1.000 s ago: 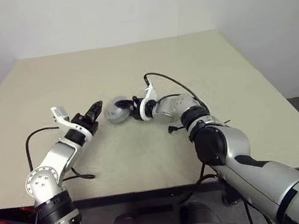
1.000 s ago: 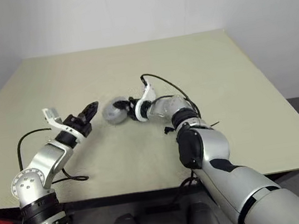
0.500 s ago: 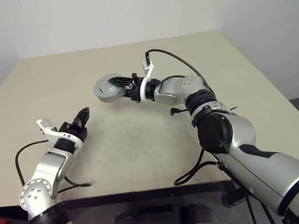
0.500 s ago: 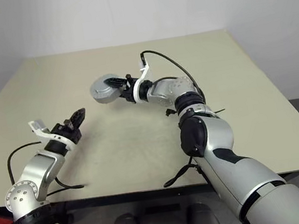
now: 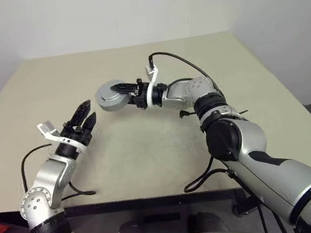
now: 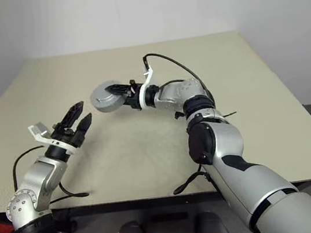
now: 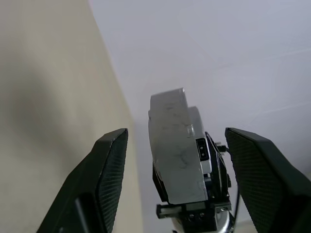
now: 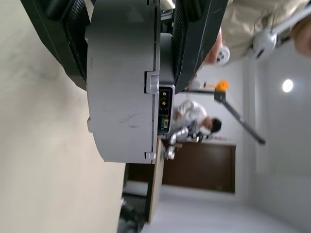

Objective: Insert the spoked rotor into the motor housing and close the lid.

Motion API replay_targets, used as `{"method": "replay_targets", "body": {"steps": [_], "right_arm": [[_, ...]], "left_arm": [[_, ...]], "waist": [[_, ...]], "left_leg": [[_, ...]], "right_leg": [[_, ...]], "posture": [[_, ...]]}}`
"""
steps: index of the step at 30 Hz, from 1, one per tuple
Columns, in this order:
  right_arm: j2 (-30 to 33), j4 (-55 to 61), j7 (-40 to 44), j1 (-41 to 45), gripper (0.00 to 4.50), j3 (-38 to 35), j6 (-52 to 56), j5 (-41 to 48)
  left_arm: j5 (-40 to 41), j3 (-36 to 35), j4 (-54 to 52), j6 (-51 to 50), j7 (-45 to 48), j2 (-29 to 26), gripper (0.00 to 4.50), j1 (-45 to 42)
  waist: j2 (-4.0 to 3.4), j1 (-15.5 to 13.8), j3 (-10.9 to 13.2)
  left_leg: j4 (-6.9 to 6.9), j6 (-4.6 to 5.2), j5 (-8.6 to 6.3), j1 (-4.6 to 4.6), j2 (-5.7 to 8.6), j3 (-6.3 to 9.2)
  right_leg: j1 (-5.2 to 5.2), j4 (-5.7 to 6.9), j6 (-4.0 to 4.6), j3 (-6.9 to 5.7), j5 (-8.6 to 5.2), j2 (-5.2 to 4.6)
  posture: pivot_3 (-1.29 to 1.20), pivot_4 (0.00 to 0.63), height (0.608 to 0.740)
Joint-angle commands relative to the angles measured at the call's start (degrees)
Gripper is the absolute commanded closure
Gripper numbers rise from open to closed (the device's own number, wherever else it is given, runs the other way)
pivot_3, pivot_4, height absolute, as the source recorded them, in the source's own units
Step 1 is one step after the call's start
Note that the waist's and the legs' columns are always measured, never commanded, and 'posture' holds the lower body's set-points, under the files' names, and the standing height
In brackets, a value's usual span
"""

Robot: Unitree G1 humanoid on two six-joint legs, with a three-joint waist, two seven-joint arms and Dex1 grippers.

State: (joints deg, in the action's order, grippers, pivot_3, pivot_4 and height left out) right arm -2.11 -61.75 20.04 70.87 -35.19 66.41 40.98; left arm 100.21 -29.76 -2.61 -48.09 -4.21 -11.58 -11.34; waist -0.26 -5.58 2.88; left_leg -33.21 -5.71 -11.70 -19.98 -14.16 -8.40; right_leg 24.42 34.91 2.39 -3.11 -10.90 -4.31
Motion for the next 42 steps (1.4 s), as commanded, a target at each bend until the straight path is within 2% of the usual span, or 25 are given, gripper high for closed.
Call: {"method": "replay_targets", "body": {"steps": [1, 11, 20, 22, 25, 32, 36, 37, 42], "right_arm": [[-0.33, 4.88, 2.75, 0.88, 2.40, -0.11, 3.06, 3.67], [-2.05, 10.97, 3.28, -2.41, 2.40, 2.41, 7.43, 3.85], [-2.01, 11.23, 2.75, -2.80, 2.40, 3.16, 5.28, 3.08], [-1.92, 10.84, 2.61, -2.76, 2.40, 3.31, 4.65, 2.87], [-1.95, 10.52, 2.47, -2.74, 2.40, 3.47, 4.13, 2.75], [-1.84, 10.08, 2.10, -2.76, 2.40, 4.51, 2.66, 1.63], [-1.92, 11.69, 4.39, -4.06, 2.40, 7.87, 0.28, -0.18], [-1.87, 11.75, 4.78, -4.19, 1.71, 8.40, 0.00, -0.26], [-1.93, 12.29, 4.58, -4.53, 0.18, 10.38, -2.66, -1.22]], "left_arm": [[3.69, 1.31, -0.10, -0.69, 0.89, -1.18, 1.13, -1.47], [6.42, 4.93, 0.13, -0.84, 2.89, -1.05, 1.13, -1.82], [5.28, 5.76, 0.26, 0.48, 3.34, -1.78, 1.13, -1.69], [4.99, 5.64, 0.43, 1.00, 3.19, -1.95, 1.51, -1.55], [4.76, 5.73, 0.29, 1.32, 3.30, -2.02, 2.35, -1.38], [4.71, 5.94, 0.06, 1.78, 3.29, -2.21, 2.40, -1.22], [4.01, 6.16, 0.55, 2.20, 3.20, -2.27, 2.40, -1.64], [3.87, 6.20, 0.65, 2.30, 3.21, -2.26, 2.40, -1.72], [2.92, 5.98, 0.89, 2.92, 3.14, -1.94, 2.40, -1.72]], "waist": [[0.00, -0.03, 0.00], [0.02, -0.12, -0.01], [0.03, -0.12, -0.02], [0.03, -0.12, -0.02], [0.03, -0.12, -0.02], [0.03, -0.12, -0.02], [0.04, -0.11, -0.02], [0.04, -0.11, -0.02], [0.04, -0.09, -0.02]], "left_leg": [[-0.01, 0.00, 0.00, 0.00, 0.00, 0.00], [-0.03, -0.05, 0.03, 0.01, -0.01, 0.00], [-0.08, -0.11, 0.06, 0.04, -0.03, 0.00], [-0.09, -0.12, 0.07, 0.04, -0.03, 0.00], [-0.11, -0.12, 0.07, 0.04, -0.03, 0.00], [-0.14, -0.15, 0.09, 0.07, -0.04, 0.01], [-0.15, -0.18, 0.10, 0.09, -0.06, 0.01], [-0.15, -0.18, 0.10, 0.09, -0.06, 0.00], [-0.18, -0.20, 0.11, 0.09, -0.06, 0.01]], "right_leg": [[0.00, 0.00, 0.00, 0.00, 0.00, 0.00], [-0.01, 0.07, -0.02, 0.00, 0.01, 0.00], [-0.01, 0.18, -0.02, 0.01, 0.01, 0.00], [-0.01, 0.21, -0.02, 0.00, 0.01, 0.00], [-0.01, 0.23, -0.02, 0.01, 0.01, -0.01], [-0.01, 0.32, -0.02, 0.01, 0.00, -0.01], [-0.01, 0.37, -0.01, 0.01, 0.00, -0.01], [-0.01, 0.38, -0.01, 0.01, 0.00, -0.01], [-0.01, 0.41, -0.01, 0.01, 0.00, -0.01]], "posture": [[0.00, 0.000, 0.740], [0.00, 0.000, 0.740], [0.00, 0.000, 0.740], [0.00, 0.000, 0.740], [0.00, 0.000, 0.740], [0.00, 0.000, 0.740], [0.00, 0.000, 0.740], [0.00, 0.000, 0.740], [0.00, 0.000, 0.740]]}}
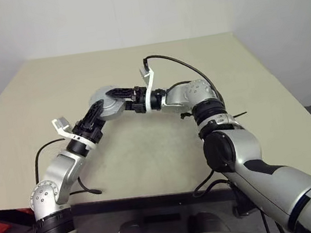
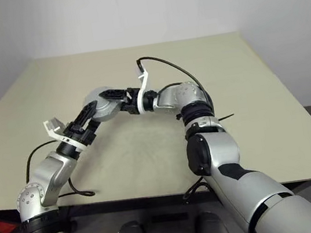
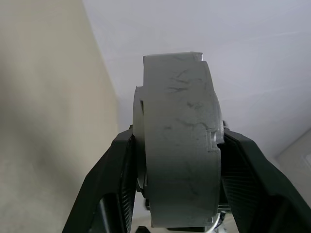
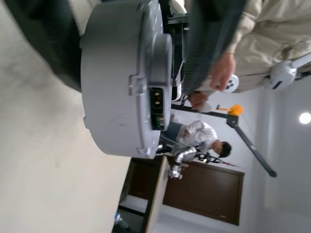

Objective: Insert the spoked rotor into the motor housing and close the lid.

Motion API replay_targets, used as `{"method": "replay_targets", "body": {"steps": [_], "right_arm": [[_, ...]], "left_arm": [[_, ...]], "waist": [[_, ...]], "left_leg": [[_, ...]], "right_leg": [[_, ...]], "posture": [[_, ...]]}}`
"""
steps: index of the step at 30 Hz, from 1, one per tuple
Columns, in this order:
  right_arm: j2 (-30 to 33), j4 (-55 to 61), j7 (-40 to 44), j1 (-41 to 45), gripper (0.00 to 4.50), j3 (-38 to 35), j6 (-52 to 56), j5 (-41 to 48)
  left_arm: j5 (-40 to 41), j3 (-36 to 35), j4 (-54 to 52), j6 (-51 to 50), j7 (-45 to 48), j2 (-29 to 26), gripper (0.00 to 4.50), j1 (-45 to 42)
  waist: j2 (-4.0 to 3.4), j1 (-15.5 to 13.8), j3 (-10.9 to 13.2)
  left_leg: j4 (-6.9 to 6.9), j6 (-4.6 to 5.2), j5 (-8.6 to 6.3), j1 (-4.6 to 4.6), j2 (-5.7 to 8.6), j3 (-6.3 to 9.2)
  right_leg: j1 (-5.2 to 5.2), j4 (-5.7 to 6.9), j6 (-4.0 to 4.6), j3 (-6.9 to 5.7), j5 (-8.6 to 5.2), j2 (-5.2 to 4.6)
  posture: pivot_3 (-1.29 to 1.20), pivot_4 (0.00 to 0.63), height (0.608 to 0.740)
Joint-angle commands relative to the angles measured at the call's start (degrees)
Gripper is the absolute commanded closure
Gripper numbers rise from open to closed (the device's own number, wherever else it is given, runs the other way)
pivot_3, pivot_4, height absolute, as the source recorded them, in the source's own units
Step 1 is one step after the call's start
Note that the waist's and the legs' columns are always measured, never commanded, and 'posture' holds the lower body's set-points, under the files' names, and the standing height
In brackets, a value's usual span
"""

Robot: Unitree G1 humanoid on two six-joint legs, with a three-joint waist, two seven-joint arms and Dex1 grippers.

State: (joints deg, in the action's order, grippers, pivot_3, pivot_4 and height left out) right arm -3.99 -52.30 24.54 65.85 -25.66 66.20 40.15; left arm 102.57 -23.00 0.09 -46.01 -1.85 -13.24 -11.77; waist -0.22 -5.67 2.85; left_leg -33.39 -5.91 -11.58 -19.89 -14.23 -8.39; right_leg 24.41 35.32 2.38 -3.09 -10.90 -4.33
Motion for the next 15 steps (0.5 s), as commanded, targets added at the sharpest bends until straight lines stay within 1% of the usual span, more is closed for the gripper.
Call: {"method": "replay_targets", "body": {"steps": [1, 4, 8, 15], "right_arm": [[-0.22, 3.08, -0.67, 0.39, 0.03, 1.18, -3.74, -0.88], [-0.51, 3.05, -1.65, 0.07, 0.03, 1.62, -6.52, -1.64], [-0.25, 1.52, -3.06, -0.90, 0.03, 2.32, -10.71, -3.68], [1.63, 0.77, -1.51, -2.09, 0.03, 3.51, -11.22, -5.24]], "left_arm": [[0.36, -0.85, -1.89, 0.96, 0.79, -0.22, 2.40, -1.20], [-1.04, -1.43, -2.18, 2.26, 0.83, 0.04, 2.40, -1.00], [-7.23, -4.72, -2.74, 9.25, 1.28, 0.59, 2.40, -0.77], [-9.95, -10.97, -4.42, 15.21, 1.92, 0.13, 2.40, 1.05]], "waist": [[0.00, 0.01, 0.00], [0.01, 0.06, -0.01], [0.03, 0.17, -0.01], [0.12, 0.27, -0.01]], "left_leg": [[0.00, 0.00, 0.00, 0.00, 0.00, 0.00], [0.00, 0.00, 0.00, 0.01, 0.00, 0.00], [0.00, -0.02, 0.01, 0.03, 0.00, 0.00], [0.00, -0.02, 0.02, 0.04, -0.02, 0.00]], "right_leg": [[0.00, 0.00, 0.00, 0.00, 0.00, 0.00], [0.00, 0.02, 0.00, 0.00, 0.00, 0.00], [0.00, 0.05, 0.00, 0.01, 0.00, 0.00], [0.00, 0.06, -0.01, 0.02, 0.00, 0.02]], "posture": [[0.00, 0.000, 0.740], [0.00, 0.000, 0.740], [0.00, 0.000, 0.740], [0.00, 0.000, 0.740]]}}
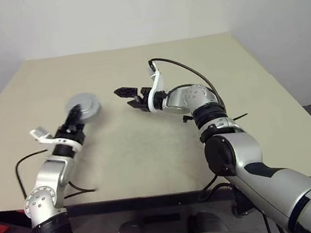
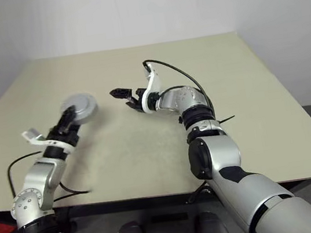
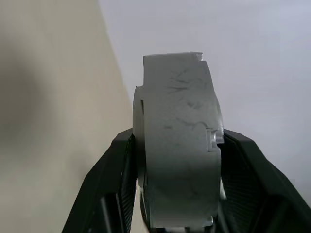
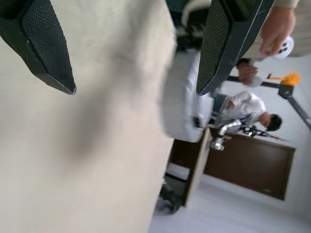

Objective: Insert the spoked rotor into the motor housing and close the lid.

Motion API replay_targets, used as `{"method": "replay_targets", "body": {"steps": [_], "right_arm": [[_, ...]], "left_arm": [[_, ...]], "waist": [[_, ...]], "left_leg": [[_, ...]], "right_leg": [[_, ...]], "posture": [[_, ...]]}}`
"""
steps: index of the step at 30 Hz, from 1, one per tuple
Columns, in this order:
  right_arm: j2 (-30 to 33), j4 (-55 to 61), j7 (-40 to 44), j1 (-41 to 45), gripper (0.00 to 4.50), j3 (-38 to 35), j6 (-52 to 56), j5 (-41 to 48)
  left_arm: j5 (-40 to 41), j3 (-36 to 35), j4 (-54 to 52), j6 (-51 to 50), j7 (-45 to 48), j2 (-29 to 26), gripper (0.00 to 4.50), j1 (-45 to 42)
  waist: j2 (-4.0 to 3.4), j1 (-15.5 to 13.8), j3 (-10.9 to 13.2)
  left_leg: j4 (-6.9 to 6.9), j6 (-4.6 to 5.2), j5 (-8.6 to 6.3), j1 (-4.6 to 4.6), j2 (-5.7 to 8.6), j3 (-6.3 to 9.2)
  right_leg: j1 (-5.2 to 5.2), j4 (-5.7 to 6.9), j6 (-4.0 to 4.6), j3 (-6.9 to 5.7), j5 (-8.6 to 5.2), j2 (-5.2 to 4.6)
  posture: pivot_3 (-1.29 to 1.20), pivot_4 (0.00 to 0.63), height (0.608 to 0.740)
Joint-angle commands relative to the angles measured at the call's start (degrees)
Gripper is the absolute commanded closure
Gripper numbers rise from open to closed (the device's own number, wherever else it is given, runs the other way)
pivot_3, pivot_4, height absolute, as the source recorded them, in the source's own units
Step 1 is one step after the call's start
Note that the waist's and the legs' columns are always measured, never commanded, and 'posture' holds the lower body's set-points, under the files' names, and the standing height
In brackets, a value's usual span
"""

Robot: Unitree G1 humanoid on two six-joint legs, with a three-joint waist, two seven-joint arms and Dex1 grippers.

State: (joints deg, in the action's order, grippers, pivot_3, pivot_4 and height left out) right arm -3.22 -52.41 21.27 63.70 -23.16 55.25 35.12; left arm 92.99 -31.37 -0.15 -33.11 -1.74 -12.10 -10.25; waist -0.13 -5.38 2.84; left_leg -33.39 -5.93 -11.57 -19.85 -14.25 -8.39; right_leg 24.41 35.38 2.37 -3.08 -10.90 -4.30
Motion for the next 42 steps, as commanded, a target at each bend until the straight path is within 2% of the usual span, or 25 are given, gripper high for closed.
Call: {"method": "replay_targets", "body": {"steps": [1, 5, 10, 19, 42], "right_arm": [[1.64, 1.25, 2.89, -0.41, 0.03, 1.88, 0.31, -0.66], [5.06, 3.35, 7.40, -2.25, 0.03, 5.32, 2.10, -2.08], [7.79, 2.21, 7.82, -2.75, 0.03, 4.27, 0.68, -2.06], [6.89, 3.65, 6.20, -3.40, 0.03, 3.28, 1.23, -1.60], [5.78, 4.05, 4.69, -3.58, 0.03, 3.33, 0.78, -1.87]], "left_arm": [[-0.94, -3.48, -4.38, 3.20, 1.79, -1.12, 2.40, -0.35], [-2.74, -6.67, -3.69, 6.28, 0.83, -1.73, 2.40, -0.20], [-5.97, -8.67, -0.78, 8.90, -1.59, -1.66, 2.40, -0.47], [-11.33, -10.27, 8.11, 12.42, -9.64, -0.75, 2.40, -4.33], [-10.70, -13.42, 9.24, 10.47, -17.01, 1.36, 2.40, -2.83]], "waist": [[0.08, -0.13, -0.03], [0.30, -0.28, -0.06], [0.33, -0.28, -0.05], [0.35, -0.24, -0.05], [0.42, -0.01, -0.05]], "left_leg": [[0.00, 0.00, 0.00, -0.01, 0.00, 0.00], [-0.06, 0.00, 0.00, 0.00, 0.00, 0.03], [-0.31, 0.01, -0.01, 0.01, -0.04, 0.04], [-0.79, 0.02, -0.01, 0.07, -0.20, 0.04], [-0.79, 0.04, -0.03, 0.18, -0.22, 0.03]], "right_leg": [[0.00, -0.01, 0.00, 0.00, 0.00, 0.00], [-0.08, -0.02, 0.00, -0.01, 0.00, -0.01], [-0.09, 0.16, 0.01, -0.01, 0.01, -0.01], [-0.16, 0.38, 0.10, -0.02, 0.07, 0.03], [-0.23, 0.39, 0.14, -0.03, 0.10, 0.03]], "posture": [[0.00, 0.000, 0.740], [0.00, 0.000, 0.740], [0.00, 0.000, 0.740], [0.00, 0.000, 0.740], [0.00, 0.000, 0.740]]}}
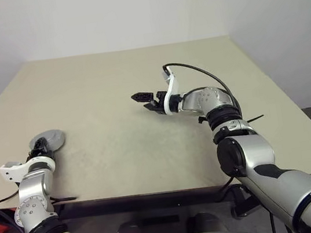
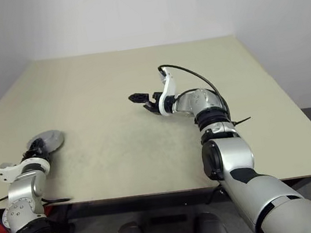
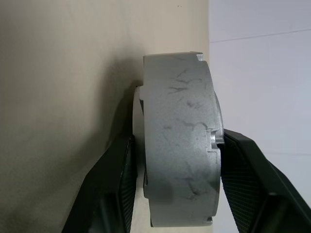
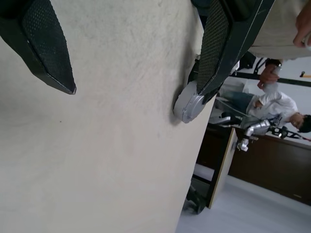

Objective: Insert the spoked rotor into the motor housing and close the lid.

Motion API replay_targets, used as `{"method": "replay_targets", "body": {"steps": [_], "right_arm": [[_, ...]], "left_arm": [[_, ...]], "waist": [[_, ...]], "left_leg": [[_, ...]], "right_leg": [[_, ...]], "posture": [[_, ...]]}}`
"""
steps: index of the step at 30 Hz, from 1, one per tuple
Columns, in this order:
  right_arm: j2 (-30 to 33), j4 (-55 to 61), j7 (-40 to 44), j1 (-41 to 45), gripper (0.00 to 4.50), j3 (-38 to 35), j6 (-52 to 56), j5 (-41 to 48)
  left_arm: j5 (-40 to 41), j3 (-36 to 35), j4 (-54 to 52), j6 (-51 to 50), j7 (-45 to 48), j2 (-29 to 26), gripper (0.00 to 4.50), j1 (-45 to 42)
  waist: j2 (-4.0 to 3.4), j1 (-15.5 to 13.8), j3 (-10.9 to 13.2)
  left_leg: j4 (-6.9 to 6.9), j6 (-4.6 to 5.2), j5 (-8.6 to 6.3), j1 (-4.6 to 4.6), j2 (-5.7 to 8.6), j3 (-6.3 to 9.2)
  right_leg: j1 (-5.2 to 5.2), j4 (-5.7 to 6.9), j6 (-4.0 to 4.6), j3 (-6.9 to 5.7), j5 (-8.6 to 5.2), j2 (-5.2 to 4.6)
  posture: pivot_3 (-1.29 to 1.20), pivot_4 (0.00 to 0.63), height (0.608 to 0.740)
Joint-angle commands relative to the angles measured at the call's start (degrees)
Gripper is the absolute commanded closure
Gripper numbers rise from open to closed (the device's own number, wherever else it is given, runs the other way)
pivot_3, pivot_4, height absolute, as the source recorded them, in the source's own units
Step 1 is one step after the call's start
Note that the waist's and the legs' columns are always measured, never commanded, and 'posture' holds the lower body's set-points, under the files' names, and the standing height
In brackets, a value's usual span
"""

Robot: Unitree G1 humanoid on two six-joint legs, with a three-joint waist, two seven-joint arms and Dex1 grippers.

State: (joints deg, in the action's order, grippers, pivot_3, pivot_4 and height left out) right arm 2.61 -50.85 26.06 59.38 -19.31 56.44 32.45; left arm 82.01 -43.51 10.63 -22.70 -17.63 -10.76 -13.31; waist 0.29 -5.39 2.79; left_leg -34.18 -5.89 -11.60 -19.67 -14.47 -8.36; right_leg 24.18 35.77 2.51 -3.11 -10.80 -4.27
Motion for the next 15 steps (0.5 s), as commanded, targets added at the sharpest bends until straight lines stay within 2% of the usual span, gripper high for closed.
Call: {"method": "replay_targets", "body": {"steps": [1, 3, 9, 15], "right_arm": [[-0.15, 2.47, -0.22, 0.75, 0.03, -0.50, -0.50, 0.75], [-0.35, 2.45, -0.53, 0.70, 0.00, -0.44, -0.65, 0.65], [-0.64, 1.77, -0.84, 0.83, 0.00, -0.30, -1.39, 0.36], [-0.96, 0.96, -1.17, 1.21, 0.00, 0.03, -2.03, 0.05]], "left_arm": [[0.27, -0.96, -2.01, -0.36, -0.63, 0.00, 2.40, 0.66], [0.51, -0.09, -3.34, -1.51, 0.01, 0.20, 1.69, 1.66], [2.77, 1.30, -5.48, -5.14, -2.79, 1.53, 0.01, 3.66], [9.22, 3.76, -6.66, -12.52, -6.24, 2.21, 0.01, 6.26]], "waist": [[0.00, 0.00, 0.00], [0.00, 0.02, 0.00], [-0.02, -0.08, 0.00], [-0.12, -0.16, -0.05]], "left_leg": [[0.00, 0.00, 0.00, 0.01, 0.00, 0.00], [0.00, 0.00, 0.00, 0.00, 0.00, -0.01], [0.01, 0.04, -0.03, -0.01, 0.03, -0.01], [0.01, 0.05, -0.03, 0.04, 0.10, -0.02]], "right_leg": [[-0.01, 0.00, 0.00, 0.00, 0.00, 0.00], [-0.01, -0.01, 0.00, 0.01, 0.00, 0.00], [-0.01, -0.04, 0.01, 0.01, 0.00, -0.02], [-0.08, -0.05, 0.00, 0.04, 0.00, -0.04]], "posture": [[0.00, 0.000, 0.740], [0.00, 0.000, 0.740], [0.00, 0.000, 0.740], [0.00, 0.000, 0.740]]}}
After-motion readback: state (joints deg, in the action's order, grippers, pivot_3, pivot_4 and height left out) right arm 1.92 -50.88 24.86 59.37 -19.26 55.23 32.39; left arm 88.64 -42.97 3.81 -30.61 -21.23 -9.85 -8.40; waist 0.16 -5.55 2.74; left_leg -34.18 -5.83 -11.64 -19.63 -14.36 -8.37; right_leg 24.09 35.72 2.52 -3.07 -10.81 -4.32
